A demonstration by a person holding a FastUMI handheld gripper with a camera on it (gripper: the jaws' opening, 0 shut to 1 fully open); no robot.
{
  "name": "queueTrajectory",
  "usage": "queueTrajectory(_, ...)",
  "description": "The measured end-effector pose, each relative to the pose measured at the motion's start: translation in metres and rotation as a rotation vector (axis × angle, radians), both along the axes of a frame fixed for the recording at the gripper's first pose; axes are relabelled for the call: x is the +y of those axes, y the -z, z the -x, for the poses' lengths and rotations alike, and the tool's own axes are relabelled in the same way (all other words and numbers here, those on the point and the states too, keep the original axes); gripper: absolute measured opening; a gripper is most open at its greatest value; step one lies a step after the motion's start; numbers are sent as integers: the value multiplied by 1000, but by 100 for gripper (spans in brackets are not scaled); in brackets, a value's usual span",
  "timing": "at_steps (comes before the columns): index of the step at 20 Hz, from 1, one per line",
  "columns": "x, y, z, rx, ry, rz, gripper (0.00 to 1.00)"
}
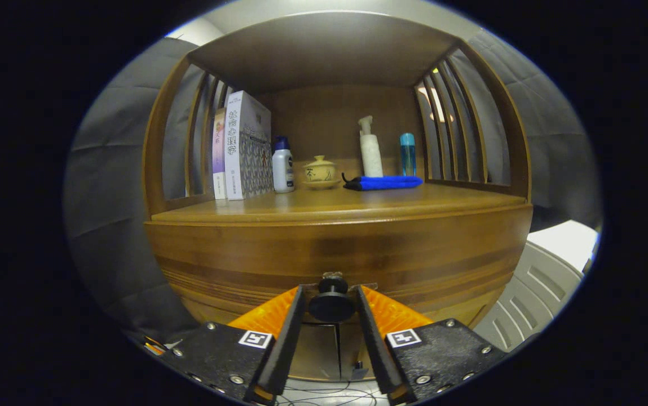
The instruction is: Pull open the drawer, take out the items inside it, and place them on the countertop above the cabinet.
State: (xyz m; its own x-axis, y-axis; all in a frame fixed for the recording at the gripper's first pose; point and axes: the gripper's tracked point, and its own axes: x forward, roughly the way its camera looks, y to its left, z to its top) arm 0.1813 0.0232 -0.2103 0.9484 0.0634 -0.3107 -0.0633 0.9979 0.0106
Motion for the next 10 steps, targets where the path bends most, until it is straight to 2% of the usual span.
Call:
queueTrajectory(1,1,0,-1,2,1,-14,52)
queueTrajectory(4,1,1,-2,21,-12,-4,48)
queueTrajectory(8,0,2,4,56,4,-18,36)
queueTrajectory(10,1,1,12,59,-4,1,35)
